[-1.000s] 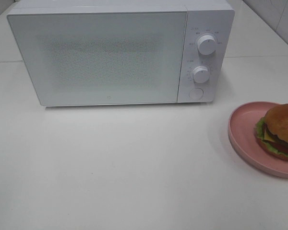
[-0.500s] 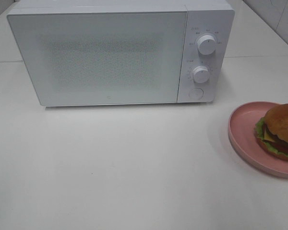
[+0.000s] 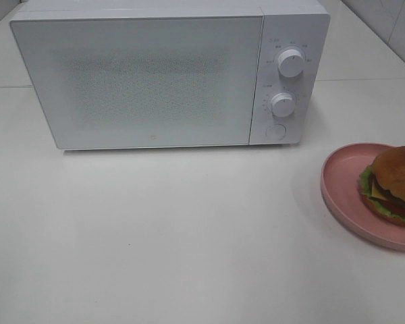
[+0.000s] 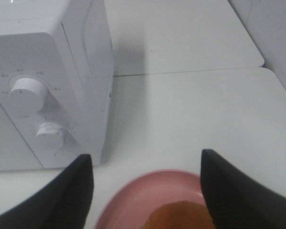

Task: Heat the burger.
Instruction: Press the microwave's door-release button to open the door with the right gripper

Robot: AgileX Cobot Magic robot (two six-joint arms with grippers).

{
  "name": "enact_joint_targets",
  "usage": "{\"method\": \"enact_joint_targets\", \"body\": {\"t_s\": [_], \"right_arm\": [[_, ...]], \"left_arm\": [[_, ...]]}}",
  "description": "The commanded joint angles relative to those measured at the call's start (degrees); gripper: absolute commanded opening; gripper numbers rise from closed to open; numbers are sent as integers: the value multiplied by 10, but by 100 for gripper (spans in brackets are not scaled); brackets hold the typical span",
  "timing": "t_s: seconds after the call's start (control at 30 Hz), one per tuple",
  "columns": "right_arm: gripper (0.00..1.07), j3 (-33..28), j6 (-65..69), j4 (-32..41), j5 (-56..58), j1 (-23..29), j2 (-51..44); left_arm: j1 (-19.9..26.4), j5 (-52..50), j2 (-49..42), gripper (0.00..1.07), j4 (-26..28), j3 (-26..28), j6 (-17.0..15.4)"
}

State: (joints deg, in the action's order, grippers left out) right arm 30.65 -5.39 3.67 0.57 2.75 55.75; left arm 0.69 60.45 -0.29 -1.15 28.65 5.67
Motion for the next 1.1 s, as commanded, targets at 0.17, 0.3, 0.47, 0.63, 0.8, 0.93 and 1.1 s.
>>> {"method": "enact_joint_targets", "body": {"t_s": [0.17,0.3,0.47,0.63,0.8,0.93,1.1], "right_arm": [[42,3,-3,-1,-162,13,93],[21,4,-3,-3,-229,77,140],[7,7,-3,-3,-249,137,183],[0,29,-3,-3,-248,211,228],[0,65,-3,-3,-248,283,281],[0,78,-3,-3,-254,319,322],[0,78,-3,-2,-266,335,360]], "left_arm": [[0,-8,-13,0,1,-1,-5],[0,-8,-13,0,1,-1,-5],[0,-8,-13,0,1,-1,-5],[0,-8,-13,0,1,-1,-5],[0,-8,-13,0,1,-1,-5],[0,-8,-13,0,1,-1,-5],[0,-8,-13,0,1,-1,-5]]}}
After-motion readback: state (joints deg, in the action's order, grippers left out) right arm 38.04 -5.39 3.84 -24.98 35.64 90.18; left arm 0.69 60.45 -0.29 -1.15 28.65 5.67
